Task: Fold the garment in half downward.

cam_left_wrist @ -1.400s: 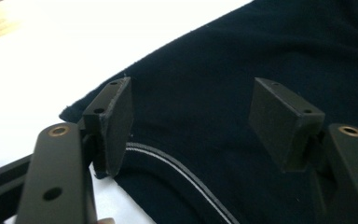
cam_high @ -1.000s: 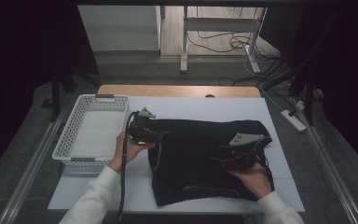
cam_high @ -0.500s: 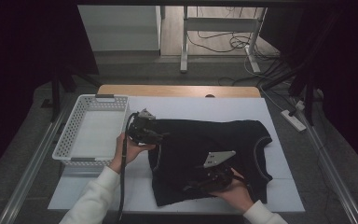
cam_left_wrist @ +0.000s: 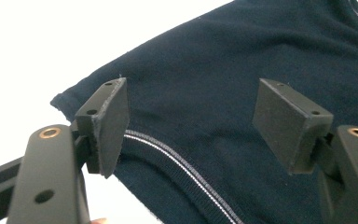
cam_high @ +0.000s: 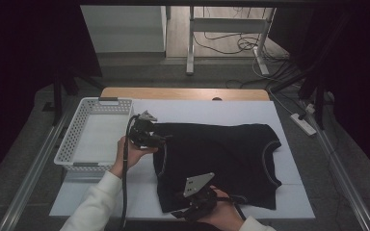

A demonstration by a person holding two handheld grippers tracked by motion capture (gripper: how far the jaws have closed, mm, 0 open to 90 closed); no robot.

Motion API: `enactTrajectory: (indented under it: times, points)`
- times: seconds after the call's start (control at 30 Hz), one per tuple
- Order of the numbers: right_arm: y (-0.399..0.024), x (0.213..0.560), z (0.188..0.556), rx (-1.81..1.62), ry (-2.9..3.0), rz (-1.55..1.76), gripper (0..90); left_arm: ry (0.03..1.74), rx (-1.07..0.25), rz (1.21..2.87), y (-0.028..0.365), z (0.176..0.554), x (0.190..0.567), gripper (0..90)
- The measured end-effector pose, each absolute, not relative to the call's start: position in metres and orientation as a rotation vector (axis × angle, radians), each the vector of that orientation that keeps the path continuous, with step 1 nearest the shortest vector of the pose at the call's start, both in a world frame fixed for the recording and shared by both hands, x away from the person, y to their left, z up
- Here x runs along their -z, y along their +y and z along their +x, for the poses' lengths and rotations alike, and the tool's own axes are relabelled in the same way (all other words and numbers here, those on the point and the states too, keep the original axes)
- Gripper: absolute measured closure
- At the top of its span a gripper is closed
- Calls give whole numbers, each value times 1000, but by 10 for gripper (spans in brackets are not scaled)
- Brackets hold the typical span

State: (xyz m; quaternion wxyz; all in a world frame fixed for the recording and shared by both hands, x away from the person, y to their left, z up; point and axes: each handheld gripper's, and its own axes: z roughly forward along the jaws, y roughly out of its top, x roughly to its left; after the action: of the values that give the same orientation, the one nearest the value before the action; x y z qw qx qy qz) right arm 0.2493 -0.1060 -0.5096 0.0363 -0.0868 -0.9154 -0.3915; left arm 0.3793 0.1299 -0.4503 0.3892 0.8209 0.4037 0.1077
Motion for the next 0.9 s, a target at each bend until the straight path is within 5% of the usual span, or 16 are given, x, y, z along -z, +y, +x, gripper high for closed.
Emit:
enactTrajectory:
  times: [0.5,0.67,0.7,0.73,0.9]
  points:
    - [-90,525,250,1051,-3055,-215,391,1030,-260,2074,132,380,450,278]
    - [-91,523,254,1037,-3067,-226,553,1030,-260,2074,132,380,449,278]
    - [-93,521,256,1025,-3091,-227,730,1030,-259,2076,132,380,450,277]
    - [-94,521,257,1031,-3103,-236,781,1030,-259,2076,132,380,450,277]
    - [-94,519,257,1047,-3049,-257,822,1028,-261,2075,133,380,449,277]
